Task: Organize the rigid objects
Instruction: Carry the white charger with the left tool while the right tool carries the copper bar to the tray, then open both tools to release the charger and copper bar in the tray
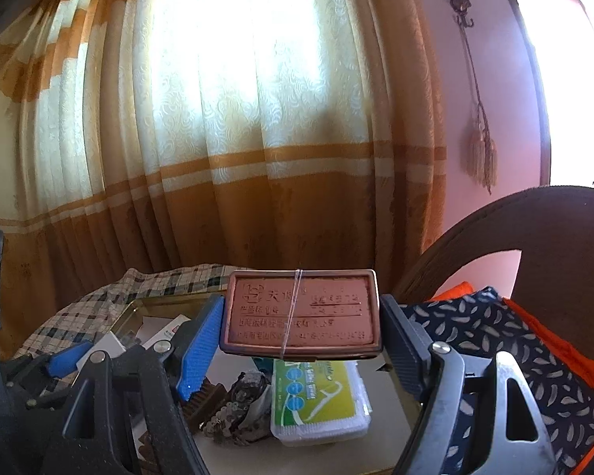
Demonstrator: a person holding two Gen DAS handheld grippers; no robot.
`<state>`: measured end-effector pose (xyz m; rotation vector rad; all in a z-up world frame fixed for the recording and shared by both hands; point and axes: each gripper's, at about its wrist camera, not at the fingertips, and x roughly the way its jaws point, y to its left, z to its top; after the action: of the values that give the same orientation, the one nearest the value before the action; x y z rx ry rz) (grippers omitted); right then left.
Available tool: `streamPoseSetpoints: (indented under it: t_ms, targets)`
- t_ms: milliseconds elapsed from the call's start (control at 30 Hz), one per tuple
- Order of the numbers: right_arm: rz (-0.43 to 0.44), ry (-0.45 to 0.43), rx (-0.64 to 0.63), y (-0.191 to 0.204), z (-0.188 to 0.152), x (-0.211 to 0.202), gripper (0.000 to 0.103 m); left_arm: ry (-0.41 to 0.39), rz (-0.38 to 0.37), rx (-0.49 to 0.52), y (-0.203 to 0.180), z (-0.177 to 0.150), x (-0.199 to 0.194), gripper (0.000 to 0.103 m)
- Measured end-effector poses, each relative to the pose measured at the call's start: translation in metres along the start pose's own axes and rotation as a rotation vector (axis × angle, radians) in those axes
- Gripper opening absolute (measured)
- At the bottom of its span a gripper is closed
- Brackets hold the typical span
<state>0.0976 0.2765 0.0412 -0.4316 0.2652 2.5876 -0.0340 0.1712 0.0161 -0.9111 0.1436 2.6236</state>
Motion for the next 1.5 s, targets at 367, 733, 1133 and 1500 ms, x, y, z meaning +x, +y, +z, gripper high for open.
streamPoseSetpoints:
  t_ms: [367,733,1133,1500]
  targets:
    - [0.005,0.067,0.0,0.003,-0.005,0.021,0.078,0.041,0.009,0.009,-0.004,-0.004,0.017,0.057]
    - [0.006,0.115,-0.023,0.01,-0.007,0.032,0.078,0.063,0.013,0.018,-0.008,-0.004,0.027,0.057]
    - [0.013,0.142,-0.031,0.015,-0.007,0.042,0.078,0.075,0.024,0.04,-0.01,-0.007,0.036,0.057]
    - [-0.009,0.138,-0.082,0.03,-0.012,0.042,0.094,0.057,0.053,0.023,-0.004,-0.012,0.039,0.103]
